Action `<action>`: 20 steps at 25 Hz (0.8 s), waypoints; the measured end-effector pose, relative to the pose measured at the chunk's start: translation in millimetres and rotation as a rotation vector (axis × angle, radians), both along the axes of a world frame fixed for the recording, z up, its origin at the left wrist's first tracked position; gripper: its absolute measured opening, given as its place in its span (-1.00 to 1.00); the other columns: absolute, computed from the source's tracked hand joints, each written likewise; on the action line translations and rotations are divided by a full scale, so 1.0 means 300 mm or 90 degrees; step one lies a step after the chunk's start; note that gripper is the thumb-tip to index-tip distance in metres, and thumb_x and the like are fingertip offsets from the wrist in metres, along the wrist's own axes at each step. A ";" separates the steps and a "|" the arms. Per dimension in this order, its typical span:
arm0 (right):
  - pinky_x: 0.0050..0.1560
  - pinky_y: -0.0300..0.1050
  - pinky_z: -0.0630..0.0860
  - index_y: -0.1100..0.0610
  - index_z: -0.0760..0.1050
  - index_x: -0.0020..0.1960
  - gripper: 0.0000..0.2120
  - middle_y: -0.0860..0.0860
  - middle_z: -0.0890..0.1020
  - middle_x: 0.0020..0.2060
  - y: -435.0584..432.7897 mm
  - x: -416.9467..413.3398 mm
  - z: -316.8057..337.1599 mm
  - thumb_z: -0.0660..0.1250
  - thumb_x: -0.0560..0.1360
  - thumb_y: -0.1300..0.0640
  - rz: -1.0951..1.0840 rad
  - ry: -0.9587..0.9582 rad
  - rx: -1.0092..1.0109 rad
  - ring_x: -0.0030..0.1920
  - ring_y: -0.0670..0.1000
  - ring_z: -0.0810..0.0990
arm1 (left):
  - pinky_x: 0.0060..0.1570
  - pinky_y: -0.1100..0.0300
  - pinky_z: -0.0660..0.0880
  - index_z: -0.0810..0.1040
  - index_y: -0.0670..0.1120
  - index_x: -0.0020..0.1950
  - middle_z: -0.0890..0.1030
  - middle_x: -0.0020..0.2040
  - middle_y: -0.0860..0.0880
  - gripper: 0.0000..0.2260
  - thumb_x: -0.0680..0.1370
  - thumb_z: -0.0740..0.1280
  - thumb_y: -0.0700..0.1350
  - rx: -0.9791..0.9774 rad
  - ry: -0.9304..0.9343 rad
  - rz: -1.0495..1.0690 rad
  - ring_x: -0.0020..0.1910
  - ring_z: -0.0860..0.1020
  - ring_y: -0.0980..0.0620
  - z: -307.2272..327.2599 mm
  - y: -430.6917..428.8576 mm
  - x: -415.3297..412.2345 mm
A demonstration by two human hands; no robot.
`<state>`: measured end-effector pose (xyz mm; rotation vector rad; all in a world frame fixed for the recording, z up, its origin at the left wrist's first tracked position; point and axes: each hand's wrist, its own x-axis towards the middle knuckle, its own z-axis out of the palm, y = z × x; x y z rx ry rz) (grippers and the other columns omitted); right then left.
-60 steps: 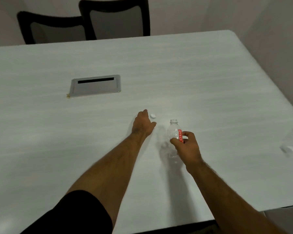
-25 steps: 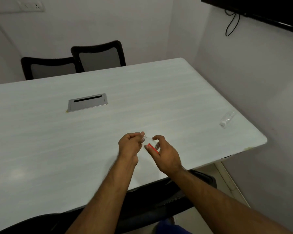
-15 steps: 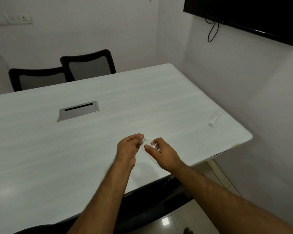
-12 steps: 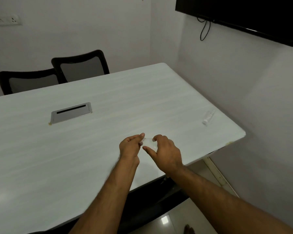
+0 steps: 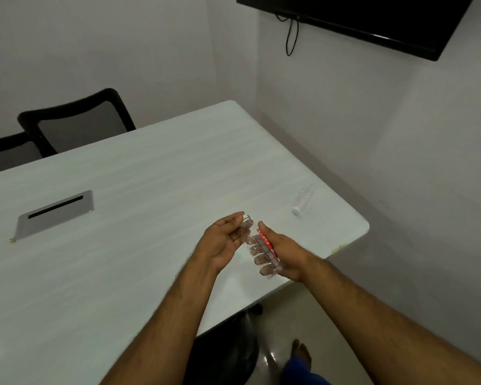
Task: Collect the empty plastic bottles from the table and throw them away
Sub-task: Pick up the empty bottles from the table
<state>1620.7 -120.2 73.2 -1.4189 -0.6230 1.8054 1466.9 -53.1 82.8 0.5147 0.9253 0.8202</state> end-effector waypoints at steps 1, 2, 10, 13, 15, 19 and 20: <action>-0.38 -0.11 0.53 0.16 0.59 0.04 -0.47 0.06 0.57 -0.27 0.024 0.089 -0.015 0.24 0.55 -0.32 -0.007 0.039 -0.015 -0.37 -0.01 0.53 | 0.25 -0.02 0.50 0.61 -0.23 0.06 0.68 0.02 -0.22 -0.87 0.57 0.31 -0.33 0.001 -0.003 -0.017 -0.04 0.69 -0.09 -0.014 0.027 0.079; -0.39 -0.11 0.52 0.17 0.58 0.05 -0.47 0.07 0.57 -0.26 0.043 0.156 -0.026 0.24 0.55 -0.32 -0.017 0.049 -0.022 -0.37 -0.01 0.53 | 0.26 -0.02 0.50 0.61 -0.23 0.08 0.67 0.04 -0.22 -0.86 0.57 0.30 -0.32 0.005 0.010 -0.031 -0.02 0.68 -0.10 -0.021 0.046 0.143; -0.31 -0.08 0.60 0.23 0.62 0.12 -0.41 0.09 0.65 -0.20 0.147 0.462 -0.082 0.19 0.58 -0.29 -0.063 -0.201 0.004 -0.28 0.01 0.58 | -0.03 0.14 0.60 0.61 -0.28 0.18 0.69 -0.10 -0.14 -0.79 0.58 0.33 -0.25 -0.004 0.172 0.011 -0.16 0.66 -0.01 -0.111 0.164 0.556; -0.27 -0.10 0.59 0.18 0.63 0.13 -0.41 0.10 0.64 -0.17 0.148 0.568 -0.130 0.18 0.56 -0.33 -0.063 -0.069 -0.090 -0.28 0.00 0.59 | -0.06 0.14 0.60 0.62 -0.28 0.13 0.71 -0.16 -0.14 -0.83 0.59 0.32 -0.26 -0.032 0.132 -0.026 -0.10 0.66 -0.06 -0.150 0.180 0.639; -0.23 -0.08 0.62 0.16 0.62 0.17 -0.39 0.10 0.66 -0.12 0.131 0.627 -0.169 0.18 0.55 -0.35 -0.078 -0.040 -0.128 -0.23 0.02 0.62 | 0.05 0.09 0.60 0.63 -0.23 0.09 0.70 -0.07 -0.17 -0.86 0.59 0.31 -0.24 -0.034 0.131 -0.073 -0.06 0.66 -0.08 -0.185 0.179 0.694; 0.17 0.15 0.60 0.06 0.58 0.09 -0.50 0.10 0.67 0.07 0.132 0.719 -0.247 0.15 0.56 -0.34 -0.167 -0.075 -0.187 0.12 0.21 0.66 | 0.10 0.10 0.56 0.64 -0.16 0.13 0.66 0.14 -0.18 -0.82 0.57 0.35 -0.16 0.146 0.472 -0.123 0.06 0.63 -0.11 -0.286 0.238 0.827; 0.17 0.15 0.58 0.07 0.57 0.10 -0.49 0.11 0.66 0.10 0.142 0.733 -0.261 0.15 0.57 -0.33 -0.196 -0.093 -0.195 0.13 0.21 0.65 | 0.15 0.07 0.53 0.59 -0.14 0.24 0.61 0.22 -0.17 -0.73 0.56 0.36 -0.11 0.211 0.611 -0.140 0.14 0.59 -0.12 -0.310 0.262 0.849</action>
